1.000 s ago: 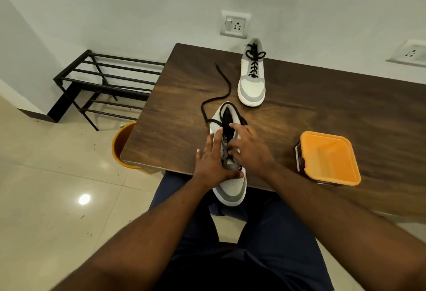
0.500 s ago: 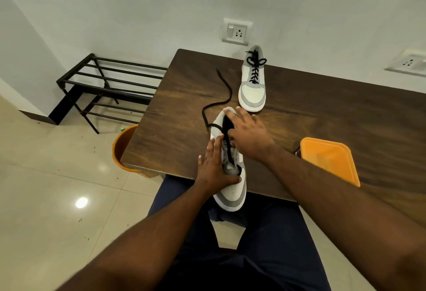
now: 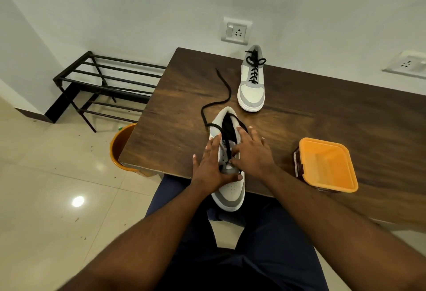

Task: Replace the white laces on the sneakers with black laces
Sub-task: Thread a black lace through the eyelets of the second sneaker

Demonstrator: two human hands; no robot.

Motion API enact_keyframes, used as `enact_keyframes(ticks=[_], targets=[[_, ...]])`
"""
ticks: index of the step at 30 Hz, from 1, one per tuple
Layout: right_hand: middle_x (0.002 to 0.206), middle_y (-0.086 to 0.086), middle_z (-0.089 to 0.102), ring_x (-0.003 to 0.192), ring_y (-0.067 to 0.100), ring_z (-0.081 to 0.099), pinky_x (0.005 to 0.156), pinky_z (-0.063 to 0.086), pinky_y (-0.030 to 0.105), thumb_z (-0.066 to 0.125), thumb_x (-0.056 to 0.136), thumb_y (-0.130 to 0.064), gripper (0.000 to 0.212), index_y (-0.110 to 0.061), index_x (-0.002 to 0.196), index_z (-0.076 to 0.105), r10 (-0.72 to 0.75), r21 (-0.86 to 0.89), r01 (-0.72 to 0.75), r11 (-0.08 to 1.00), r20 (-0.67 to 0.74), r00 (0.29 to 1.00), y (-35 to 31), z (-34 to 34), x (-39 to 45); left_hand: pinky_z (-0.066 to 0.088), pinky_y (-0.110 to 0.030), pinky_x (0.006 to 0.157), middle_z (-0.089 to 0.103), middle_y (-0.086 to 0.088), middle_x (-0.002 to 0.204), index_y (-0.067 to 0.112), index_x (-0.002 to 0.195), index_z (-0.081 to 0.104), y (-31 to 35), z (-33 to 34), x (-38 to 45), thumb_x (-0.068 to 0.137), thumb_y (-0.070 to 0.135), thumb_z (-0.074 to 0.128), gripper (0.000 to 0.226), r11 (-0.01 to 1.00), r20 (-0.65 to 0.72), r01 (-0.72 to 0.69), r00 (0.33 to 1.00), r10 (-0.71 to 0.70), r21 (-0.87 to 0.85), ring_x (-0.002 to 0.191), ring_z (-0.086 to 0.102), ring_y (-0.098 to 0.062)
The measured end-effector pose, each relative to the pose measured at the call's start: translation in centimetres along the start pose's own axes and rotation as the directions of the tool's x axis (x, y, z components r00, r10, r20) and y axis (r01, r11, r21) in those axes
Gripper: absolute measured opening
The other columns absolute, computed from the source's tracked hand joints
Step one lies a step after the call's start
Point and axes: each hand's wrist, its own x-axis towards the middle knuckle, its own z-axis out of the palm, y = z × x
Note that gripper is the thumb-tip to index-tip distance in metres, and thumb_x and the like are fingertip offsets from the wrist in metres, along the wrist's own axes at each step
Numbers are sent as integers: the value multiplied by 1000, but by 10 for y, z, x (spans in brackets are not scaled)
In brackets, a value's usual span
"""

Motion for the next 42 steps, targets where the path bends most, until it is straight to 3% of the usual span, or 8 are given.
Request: enact_keyframes(ticks=[4, 9, 17, 23, 28, 33, 38, 42], targets=[[162, -5, -2, 148, 33, -4, 113, 12, 66, 62, 83, -56, 35, -32, 108, 70, 56, -79, -52, 996, 57, 997, -7, 1, 1, -9, -59, 115, -1, 12, 164, 51, 143, -24, 6, 3, 0, 63, 61, 79, 131, 998, -21, 62, 998, -62, 12, 151, 0, -10], [161, -13, -7, 149, 30, -3, 115, 12, 64, 60, 91, -34, 28, -25, 116, 67, 167, 123, -164, 979, -14, 986, -17, 27, 6, -8, -54, 117, -10, 4, 164, 36, 149, -25, 12, 27, -19, 66, 63, 76, 134, 992, -80, 119, 990, -116, 36, 151, -4, -18], [150, 5, 34, 141, 30, 25, 106, 36, 48, 55, 95, -26, 19, -16, 97, 71, 398, 386, -308, 870, -178, 900, -15, 6, 22, -12, -48, 117, 2, 9, 164, 40, 142, -33, 5, 37, -28, 65, 53, 82, 138, 992, -117, 117, 986, -122, -47, 151, -3, -12], [154, 4, 23, 143, 35, 17, 107, 31, 55, 74, 78, -18, 34, -28, 106, 56, 203, 253, -165, 953, -131, 970, -3, -24, 31, -14, -46, 116, 6, 8, 164, 43, 137, -38, 6, 35, -28, 65, 57, 81, 140, 987, -111, 155, 981, -160, -50, 151, -1, -12], [163, -4, -5, 147, 33, -15, 116, 0, 58, 68, 85, -23, 22, -34, 104, 68, -68, -55, 68, 996, -7, 998, -9, -18, 25, -13, -46, 117, 7, 6, 164, 35, 144, -34, 6, 37, -26, 65, 60, 79, 141, 986, -129, 160, 978, -165, -48, 151, -1, -13], [163, -8, -1, 148, 33, -13, 114, 3, 66, 59, 91, -29, 13, -26, 97, 70, -200, -294, 219, 930, 91, 975, -16, -15, 28, -13, -46, 117, 7, 5, 164, 32, 145, -33, 4, 38, -28, 65, 60, 79, 141, 986, -134, 158, 977, -164, -57, 151, -1, -12], [163, -5, -1, 148, 34, -13, 112, 4, 66, 59, 90, -32, 14, -26, 97, 69, -238, -431, 254, 866, 90, 967, 5, -65, 56, -13, -47, 118, 5, 4, 164, 26, 150, -27, 5, 39, -27, 67, 60, 77, 137, 981, -135, 189, 972, -194, -48, 151, -3, -13], [163, -8, 2, 148, 29, -13, 113, -1, 66, 57, 90, -41, 18, -27, 86, 68, -142, -312, 214, 926, 238, 961, 0, -65, 59, -13, -46, 118, 3, 5, 164, 26, 150, -27, 5, 41, -27, 67, 63, 75, 136, 980, -148, 194, 969, -197, -40, 151, -3, -12]])
